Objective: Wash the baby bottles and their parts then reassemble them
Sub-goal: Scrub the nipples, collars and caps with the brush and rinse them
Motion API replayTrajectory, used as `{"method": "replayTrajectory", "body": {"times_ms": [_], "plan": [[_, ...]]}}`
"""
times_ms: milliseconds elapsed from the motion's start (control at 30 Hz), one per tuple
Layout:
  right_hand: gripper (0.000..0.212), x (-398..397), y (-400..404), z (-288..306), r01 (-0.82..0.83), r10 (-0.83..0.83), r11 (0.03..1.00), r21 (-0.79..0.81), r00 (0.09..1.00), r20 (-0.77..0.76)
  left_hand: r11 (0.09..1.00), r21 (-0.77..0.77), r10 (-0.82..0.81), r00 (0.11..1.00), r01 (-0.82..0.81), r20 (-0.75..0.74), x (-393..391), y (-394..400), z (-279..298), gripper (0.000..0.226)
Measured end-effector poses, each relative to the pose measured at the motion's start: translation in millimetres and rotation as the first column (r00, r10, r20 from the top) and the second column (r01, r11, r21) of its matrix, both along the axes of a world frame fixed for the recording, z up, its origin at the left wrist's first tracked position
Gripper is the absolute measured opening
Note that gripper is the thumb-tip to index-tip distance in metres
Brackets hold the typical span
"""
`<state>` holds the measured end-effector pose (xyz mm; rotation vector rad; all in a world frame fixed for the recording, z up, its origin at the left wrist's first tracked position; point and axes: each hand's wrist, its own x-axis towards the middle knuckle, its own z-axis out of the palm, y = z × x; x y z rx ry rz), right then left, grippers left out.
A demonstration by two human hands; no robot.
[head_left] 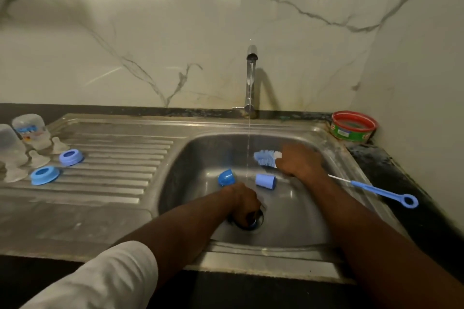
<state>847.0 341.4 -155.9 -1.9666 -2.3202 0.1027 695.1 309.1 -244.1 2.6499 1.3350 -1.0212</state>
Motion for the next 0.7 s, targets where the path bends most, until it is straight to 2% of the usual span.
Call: {"method": "replayTrajectory", "body": {"times_ms": [133, 200, 233, 267, 300, 367, 400, 467, 600, 700], "plan": [[0.032, 2.1, -1.2, 2.5, 0.038, -0.038, 0.999, 0.016, 0.998, -0.054, 1.0, -0.005, -0.004, 0.999, 0.005, 0.038, 0.1, 0.6, 2.9, 0.034], [0.032, 5.4, -1.3, 6.0, 0.081, -0.076, 0.995, 0.059, 0.994, -0.081, 0.994, 0.034, 0.091, 0.976, -0.1, 0.2, -7.3, 4.8, 8.6, 0.033], [0.032, 7.4, -1.2, 8.8, 0.098, -0.09, 0.991, 0.086, 0.992, -0.088, 0.977, 0.056, 0.175, 0.924, -0.205, 0.34, -13.2, 8.7, 14.3, 0.035], [0.032, 8.9, -1.2, 10.1, 0.113, -0.102, 0.988, 0.108, 0.99, -0.101, 0.944, 0.061, 0.252, 0.831, -0.323, 0.496, -18.9, 12.1, 21.1, 0.038], [0.032, 10.3, -1.0, 11.3, 0.127, -0.111, 0.983, 0.13, 0.987, -0.12, 0.896, 0.033, 0.316, 0.687, -0.443, 0.654, -23.9, 17.2, 28.5, 0.04], [0.033, 9.7, -0.1, 11.5, 0.144, -0.118, 0.977, 0.155, 0.98, -0.161, 0.792, -0.007, 0.304, 0.385, -0.611, 0.871, -29.3, 28.4, 46.1, 0.041], [0.033, 9.6, 0.0, 11.7, 0.144, -0.116, 0.977, 0.158, 0.977, -0.179, 0.735, -0.026, 0.279, 0.268, -0.677, 0.922, -29.2, 33.0, 57.2, 0.038], [0.033, 9.5, -0.6, 10.8, 0.139, -0.107, 0.978, 0.157, 0.975, -0.196, 0.64, -0.066, 0.265, 0.14, -0.765, 0.954, -26.7, 44.8, 72.0, 0.028], [0.031, 10.5, -3.1, 9.5, 0.129, -0.097, 0.976, 0.176, 0.978, -0.183, 0.628, 0.005, 0.066, 0.059, -0.779, 0.996, -20.6, 65.6, 93.3, 0.025], [0.029, 8.2, -5.3, 9.3, 0.118, -0.082, 0.971, 0.206, 0.981, -0.177, 0.71, 0.229, -0.084, 0.242, -0.666, 0.967, -24.4, 75.1, 97.6, 0.022]]}}
